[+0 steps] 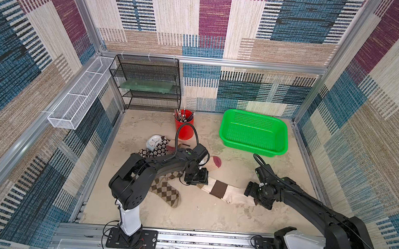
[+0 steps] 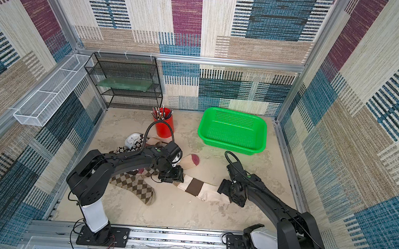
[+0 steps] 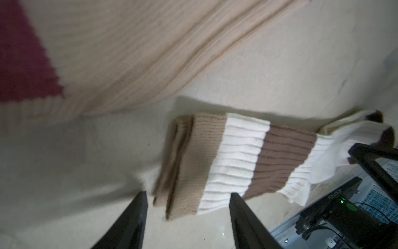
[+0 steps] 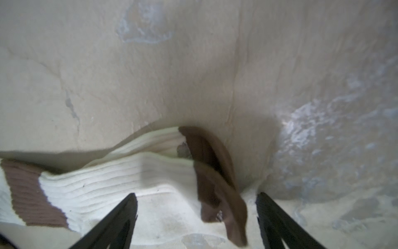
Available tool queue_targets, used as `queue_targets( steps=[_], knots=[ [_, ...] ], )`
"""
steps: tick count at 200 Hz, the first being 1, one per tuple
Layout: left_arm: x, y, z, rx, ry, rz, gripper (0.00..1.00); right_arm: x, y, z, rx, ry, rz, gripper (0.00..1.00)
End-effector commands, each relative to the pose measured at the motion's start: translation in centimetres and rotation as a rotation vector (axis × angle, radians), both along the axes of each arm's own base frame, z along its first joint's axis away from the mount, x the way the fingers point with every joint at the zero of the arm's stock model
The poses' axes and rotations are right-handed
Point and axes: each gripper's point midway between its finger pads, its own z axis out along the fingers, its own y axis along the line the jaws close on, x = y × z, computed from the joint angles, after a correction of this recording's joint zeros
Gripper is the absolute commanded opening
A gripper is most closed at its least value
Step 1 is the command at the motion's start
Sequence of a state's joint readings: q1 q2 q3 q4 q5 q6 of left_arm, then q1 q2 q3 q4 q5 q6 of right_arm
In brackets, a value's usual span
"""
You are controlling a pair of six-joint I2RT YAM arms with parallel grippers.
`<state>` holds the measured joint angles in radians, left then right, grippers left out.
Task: Place the socks together as a pair
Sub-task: Pick up a pair of socks from the center of the board.
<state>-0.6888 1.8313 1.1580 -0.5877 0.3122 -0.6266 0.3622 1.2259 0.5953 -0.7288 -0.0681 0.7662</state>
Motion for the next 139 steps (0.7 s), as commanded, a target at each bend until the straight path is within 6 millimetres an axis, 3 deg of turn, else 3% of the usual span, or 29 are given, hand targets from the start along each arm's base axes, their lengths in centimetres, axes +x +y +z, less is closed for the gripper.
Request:
queue_targets(
  steps=[1,35,76,103,139],
  knots=[
    [-0.1,0.3,-1.0,0.046,0.000,-0.025,0.56,0.9,0.2,-0.3,0.000,-0.023,-0.009,0.80],
    [-1.0,0.2,-2.9,0.079,0.040,-0.042,0.41,0.6,0.6,-1.1,0.021,-0.011,-0.010,0.62],
    [-1.0,-0.4,-2.9,0.066,0.048,-0.076,0.17,0.5,1.1,-1.4,0.048,-0.005,-0.003,0.33],
    [-0.6,-1.5,-1.0,0.012,0.026,-0.096,0.03,1.2,1.6,-0.2,0.079,-0.035,0.001,0.18],
    [0.6,-2.6,3.5,-0.051,-0.054,-0.111,0.00,2.5,2.8,3.4,0.142,-0.094,0.024,0.05]
  ],
)
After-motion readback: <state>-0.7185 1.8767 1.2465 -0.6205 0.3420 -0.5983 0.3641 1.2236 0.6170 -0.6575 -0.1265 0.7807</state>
